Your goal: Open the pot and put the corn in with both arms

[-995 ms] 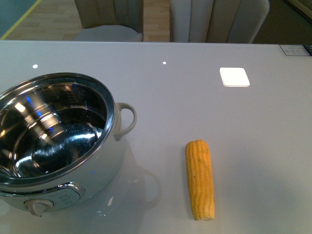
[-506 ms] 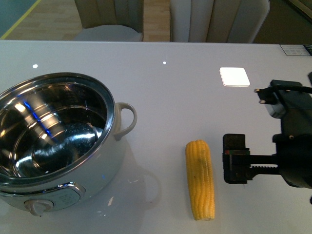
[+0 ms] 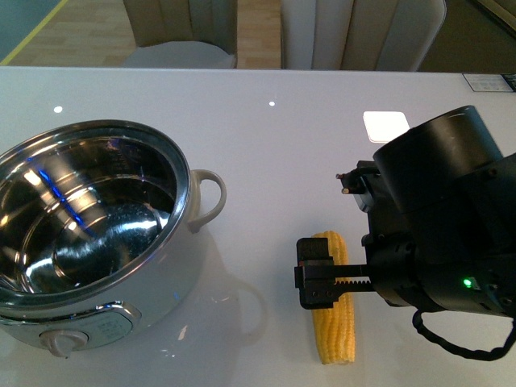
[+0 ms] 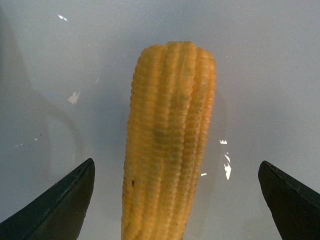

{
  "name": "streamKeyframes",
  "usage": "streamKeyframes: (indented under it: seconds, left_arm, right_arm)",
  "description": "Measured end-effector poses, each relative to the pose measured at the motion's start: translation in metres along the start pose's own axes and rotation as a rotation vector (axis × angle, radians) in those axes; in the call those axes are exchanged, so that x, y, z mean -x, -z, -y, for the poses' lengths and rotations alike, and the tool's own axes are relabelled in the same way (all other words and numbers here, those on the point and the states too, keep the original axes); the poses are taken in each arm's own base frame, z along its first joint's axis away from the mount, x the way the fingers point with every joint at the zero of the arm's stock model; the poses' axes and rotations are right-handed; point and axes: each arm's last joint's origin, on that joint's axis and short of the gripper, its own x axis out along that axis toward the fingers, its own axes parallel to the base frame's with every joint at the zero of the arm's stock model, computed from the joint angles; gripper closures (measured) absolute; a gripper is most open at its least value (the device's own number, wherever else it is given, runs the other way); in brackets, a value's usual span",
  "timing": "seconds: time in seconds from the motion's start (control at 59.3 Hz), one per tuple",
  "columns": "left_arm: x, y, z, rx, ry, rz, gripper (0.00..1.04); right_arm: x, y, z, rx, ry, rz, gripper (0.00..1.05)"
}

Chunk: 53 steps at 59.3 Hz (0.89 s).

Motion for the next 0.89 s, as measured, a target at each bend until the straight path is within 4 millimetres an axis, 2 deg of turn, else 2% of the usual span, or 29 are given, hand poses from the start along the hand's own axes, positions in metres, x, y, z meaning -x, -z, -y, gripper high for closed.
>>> streamKeyframes:
  seconds: [0.236, 0.388, 0.708, 0.894]
  left_arm:
    - [0.0, 0.0, 0.0, 0.0, 0.0, 0.0, 0.07]
    - [0.0, 0.0, 0.0, 0.0, 0.0, 0.0, 0.07]
    - [0.0, 0.0, 0.0, 0.0, 0.0, 0.0, 0.07]
    - [0.0, 0.0, 0.0, 0.0, 0.0, 0.0, 0.07]
  right_arm:
    - [-0.023, 0.007, 0.004, -0.001, 0.014, -0.044, 0.09]
    - [-0.029, 0.009, 0.006, 0.005, 0.025, -0.059, 0.1]
    - [-0.031, 0.013, 0.002, 0.033, 0.021, -0.071, 0.58]
    - [-0.03, 0.014, 0.004, 0.02, 0.019, -0.071, 0.74]
